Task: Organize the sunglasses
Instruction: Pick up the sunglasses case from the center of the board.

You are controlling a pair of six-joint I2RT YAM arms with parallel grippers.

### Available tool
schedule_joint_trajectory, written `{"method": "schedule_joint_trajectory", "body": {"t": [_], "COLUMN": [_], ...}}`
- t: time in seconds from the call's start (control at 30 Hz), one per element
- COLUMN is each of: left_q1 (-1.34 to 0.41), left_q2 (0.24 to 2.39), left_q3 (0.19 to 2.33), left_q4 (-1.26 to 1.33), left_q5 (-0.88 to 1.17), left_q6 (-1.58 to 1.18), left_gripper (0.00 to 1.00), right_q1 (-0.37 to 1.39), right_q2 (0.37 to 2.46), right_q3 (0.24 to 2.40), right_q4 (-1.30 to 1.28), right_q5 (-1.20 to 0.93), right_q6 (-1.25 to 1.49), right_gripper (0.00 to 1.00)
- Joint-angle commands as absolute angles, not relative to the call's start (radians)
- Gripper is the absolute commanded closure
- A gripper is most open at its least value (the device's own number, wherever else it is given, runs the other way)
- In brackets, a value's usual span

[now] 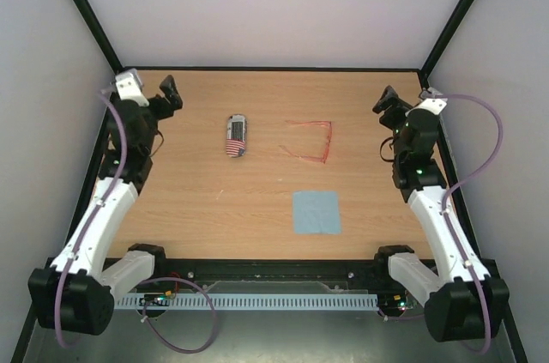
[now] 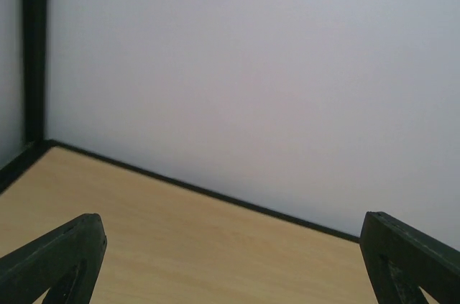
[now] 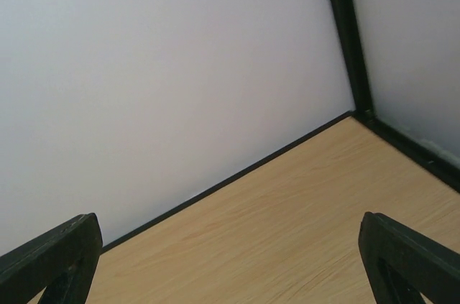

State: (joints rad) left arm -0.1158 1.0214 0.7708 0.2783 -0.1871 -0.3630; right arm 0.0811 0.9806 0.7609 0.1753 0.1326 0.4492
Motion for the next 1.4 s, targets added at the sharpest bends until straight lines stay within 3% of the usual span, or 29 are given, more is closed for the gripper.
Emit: {"method": "schedule_joint_trajectory", "body": {"t": [0.0,0.07,0.2,0.27,0.63,0.93,1.37], "left_q1": [-0.118,-0.097,-0.060,-0.056,-0.050,0.008,0.009], "left_q2": [0.965,0.938,0.874,0.867,0.854,0.845,0.741], "left_q3": [0.955,0.971,0.921,0.921,0.898,0.787,0.675], "left_q4": [-0.138,-0.195,-0.139,-0.167,-0.411,-0.447,-0.437], "left_q5": [0.064,0.094,0.393,0.445,0.197,0.289,0.314], "left_q6": [-0.447,-0.508,-0.536,-0.549,-0.598,-0.662,-0.730], "left_gripper": [0.01,0.00,0.01,0.01,0.00,0.01,0.00], "right_q1": [0.081,0.076,0.067,0.077,0.400,0.660,0.763], "right_q2": [0.904,0.865,0.884,0.920,1.185,1.623,2.147], "right_q3": [0.844,0.836,0.874,0.885,1.057,1.468,2.011], "right_q4": [-0.161,-0.217,-0.278,-0.301,-0.393,-0.589,-0.804], "right_q5": [-0.035,-0.002,-0.159,-0.236,-0.151,0.019,0.203], "right_q6": [0.561,0.664,0.666,0.664,0.681,0.603,0.652], "right_gripper": [0.01,0.01,0.01,0.01,0.01,0.01,0.01]}}
